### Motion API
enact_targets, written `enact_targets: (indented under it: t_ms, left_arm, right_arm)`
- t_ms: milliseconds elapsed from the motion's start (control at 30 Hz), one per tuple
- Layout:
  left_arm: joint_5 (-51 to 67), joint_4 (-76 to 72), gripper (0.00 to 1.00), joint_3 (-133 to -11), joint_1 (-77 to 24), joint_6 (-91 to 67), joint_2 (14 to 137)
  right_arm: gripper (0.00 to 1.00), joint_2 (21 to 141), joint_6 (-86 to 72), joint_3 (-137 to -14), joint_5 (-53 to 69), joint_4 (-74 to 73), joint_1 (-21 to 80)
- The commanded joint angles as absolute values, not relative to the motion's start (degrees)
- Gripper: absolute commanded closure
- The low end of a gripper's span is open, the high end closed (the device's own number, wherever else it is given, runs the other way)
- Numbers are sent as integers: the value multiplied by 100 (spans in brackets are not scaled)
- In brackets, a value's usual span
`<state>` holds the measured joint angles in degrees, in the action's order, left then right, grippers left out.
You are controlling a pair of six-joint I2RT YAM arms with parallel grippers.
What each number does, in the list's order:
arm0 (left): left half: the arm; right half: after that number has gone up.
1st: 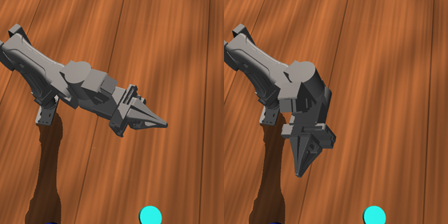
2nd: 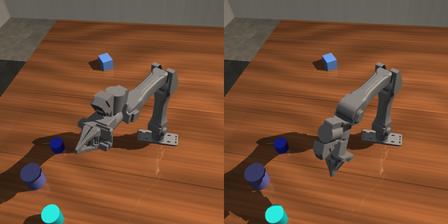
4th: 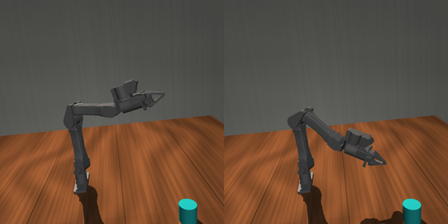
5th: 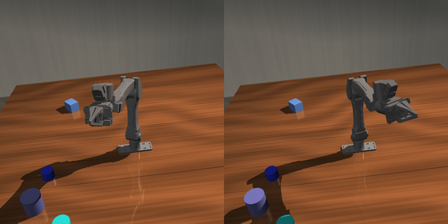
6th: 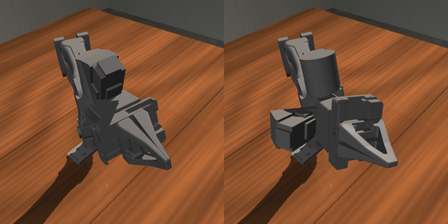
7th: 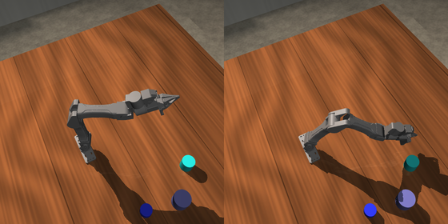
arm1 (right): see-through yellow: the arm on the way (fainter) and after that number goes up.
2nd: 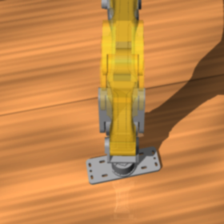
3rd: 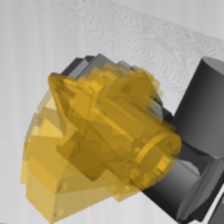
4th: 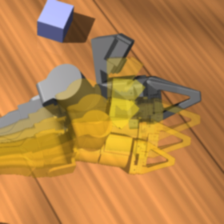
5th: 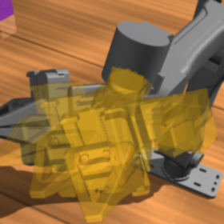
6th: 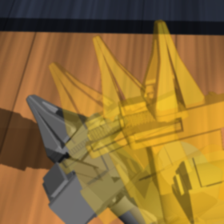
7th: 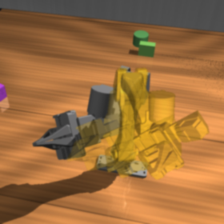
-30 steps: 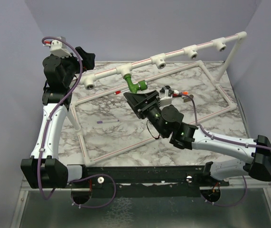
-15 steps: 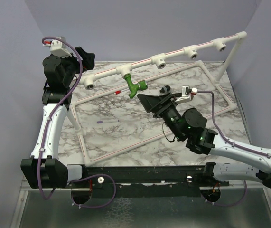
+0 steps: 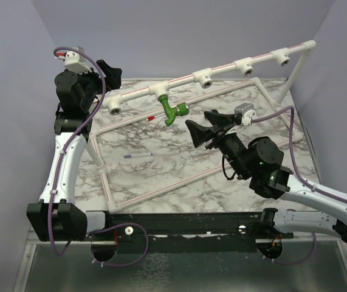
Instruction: Install the water faucets
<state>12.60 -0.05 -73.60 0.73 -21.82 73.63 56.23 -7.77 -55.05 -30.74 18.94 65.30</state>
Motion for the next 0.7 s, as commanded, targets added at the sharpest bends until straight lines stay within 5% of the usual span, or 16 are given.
enact_targets:
  t_ms: [0, 233, 667]
  left_arm:
    - [1358, 1088, 1, -6873, 88, -2188, 7779]
    - [1354, 1090, 1, -6877, 88, -2182, 7779]
    - [1348, 1090, 1, -6882, 88, -2171, 7763]
  right_arm:
    - [28, 5518, 1911, -5918, -2131, 1479, 6565]
    - [24, 5792, 4712, -6479, -970, 48, 6565]
    - [18, 6509, 7741, -6488, -1029, 228, 6591]
